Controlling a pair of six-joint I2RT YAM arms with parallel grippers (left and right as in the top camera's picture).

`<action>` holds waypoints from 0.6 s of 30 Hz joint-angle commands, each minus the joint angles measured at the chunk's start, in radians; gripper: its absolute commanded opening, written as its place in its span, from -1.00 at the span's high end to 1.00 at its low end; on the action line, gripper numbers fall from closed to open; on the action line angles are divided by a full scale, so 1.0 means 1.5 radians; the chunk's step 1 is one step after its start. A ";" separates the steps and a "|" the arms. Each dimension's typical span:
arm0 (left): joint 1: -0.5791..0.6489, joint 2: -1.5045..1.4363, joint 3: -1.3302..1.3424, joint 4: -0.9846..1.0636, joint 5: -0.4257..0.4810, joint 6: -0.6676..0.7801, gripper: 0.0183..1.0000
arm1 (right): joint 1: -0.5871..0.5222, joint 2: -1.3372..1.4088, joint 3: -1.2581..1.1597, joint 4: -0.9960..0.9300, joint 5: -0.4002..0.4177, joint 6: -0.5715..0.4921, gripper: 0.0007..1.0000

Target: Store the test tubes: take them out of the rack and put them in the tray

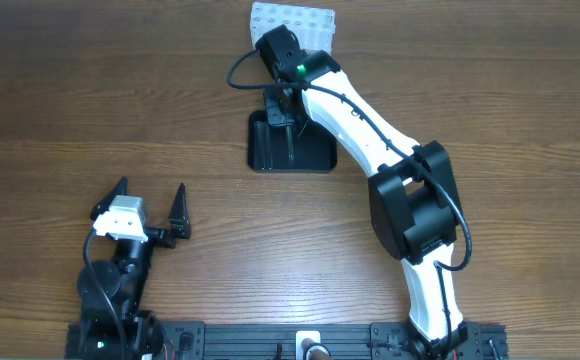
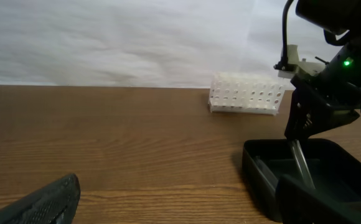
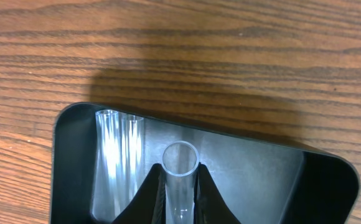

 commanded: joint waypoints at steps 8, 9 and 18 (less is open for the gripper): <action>0.003 -0.005 -0.007 0.002 0.007 0.012 -1.00 | 0.002 0.053 -0.007 0.012 -0.006 0.007 0.57; 0.003 -0.005 -0.007 0.002 0.007 0.012 -1.00 | 0.002 0.053 -0.007 0.013 -0.006 0.007 0.52; 0.003 -0.005 -0.007 0.002 0.007 0.012 -1.00 | 0.002 0.011 0.008 0.031 -0.006 -0.009 0.21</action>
